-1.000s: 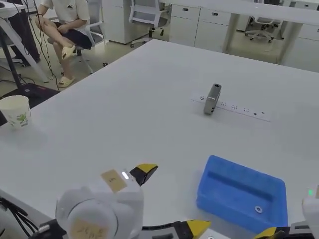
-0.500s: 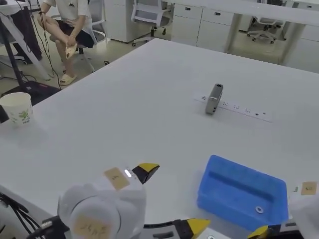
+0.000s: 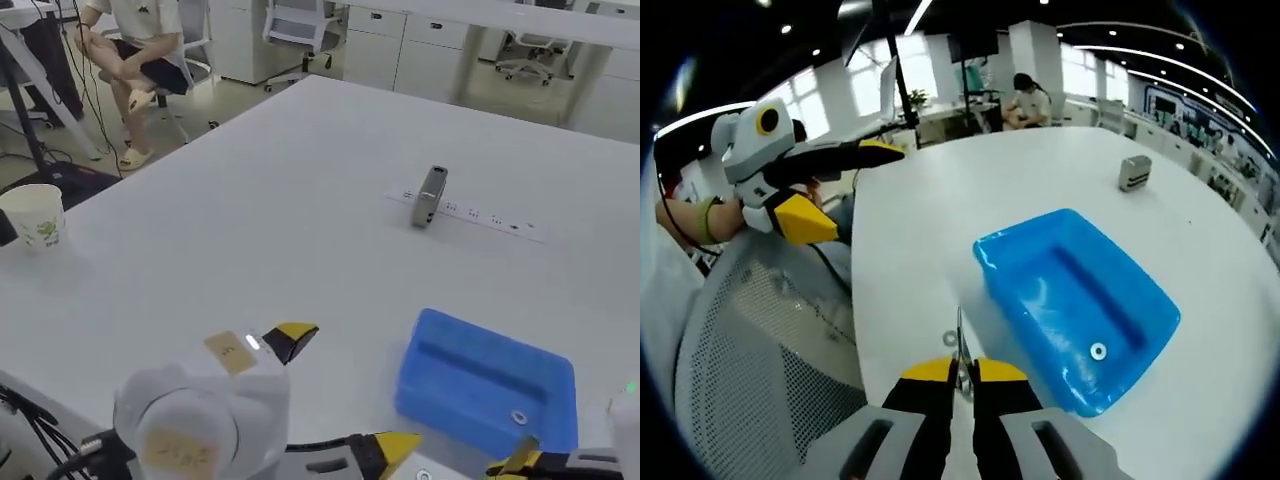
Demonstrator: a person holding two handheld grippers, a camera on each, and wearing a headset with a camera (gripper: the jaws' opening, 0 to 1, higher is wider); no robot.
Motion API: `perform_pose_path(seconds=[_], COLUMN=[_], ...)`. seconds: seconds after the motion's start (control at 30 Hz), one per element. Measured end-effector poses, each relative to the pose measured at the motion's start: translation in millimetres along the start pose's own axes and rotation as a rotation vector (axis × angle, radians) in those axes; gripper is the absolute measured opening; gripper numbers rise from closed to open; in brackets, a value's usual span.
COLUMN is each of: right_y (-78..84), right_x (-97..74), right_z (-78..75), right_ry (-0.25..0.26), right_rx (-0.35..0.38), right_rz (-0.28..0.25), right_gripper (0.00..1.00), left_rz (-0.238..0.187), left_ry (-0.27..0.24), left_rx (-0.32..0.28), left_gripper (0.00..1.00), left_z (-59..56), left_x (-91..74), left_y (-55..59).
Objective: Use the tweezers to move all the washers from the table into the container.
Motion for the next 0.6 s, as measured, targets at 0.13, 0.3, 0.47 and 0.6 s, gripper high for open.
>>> perform_pose_path(seconds=[0.13,0.3,0.47,0.6], right_y=[0.4,-3.9,-14.2,-25.8], right_x=[-2.3,-13.1,-24.0,-29.4], right_z=[-8.6,-15.3,-20.4,-18.2], right_ry=[-0.009,-0.025,-0.014,-0.017], right_rx=[0.163,0.278,0.281,0.282], right_rz=[-0.071,-0.157,-0.199,-0.234], right_gripper=[0.02,0.02,0.02,0.02], left_rz=[0.002,-0.001,-0.005,-0.002], left_ry=[0.000,0.003,0.005,0.006], left_rx=[0.003,-0.001,-0.004,-0.003], left_gripper=[0.75,0.75,0.75,0.75], left_z=[-0.2,-0.6,-0.9,-1.4], left_x=[0.1,0.0,-0.1,0.0], left_y=[0.2,-0.4,-1.0,-0.8])
Point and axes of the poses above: the centre of the closed fingertips' face, and the gripper's own axes: x roughly forward along the fingers, z roughly to its left, y roughly out of its underside, the point moved 2 cm from there along -x, roughly backward along the fingers, and after that the axes turned 1 degree about -y, right-handed, at the moved point
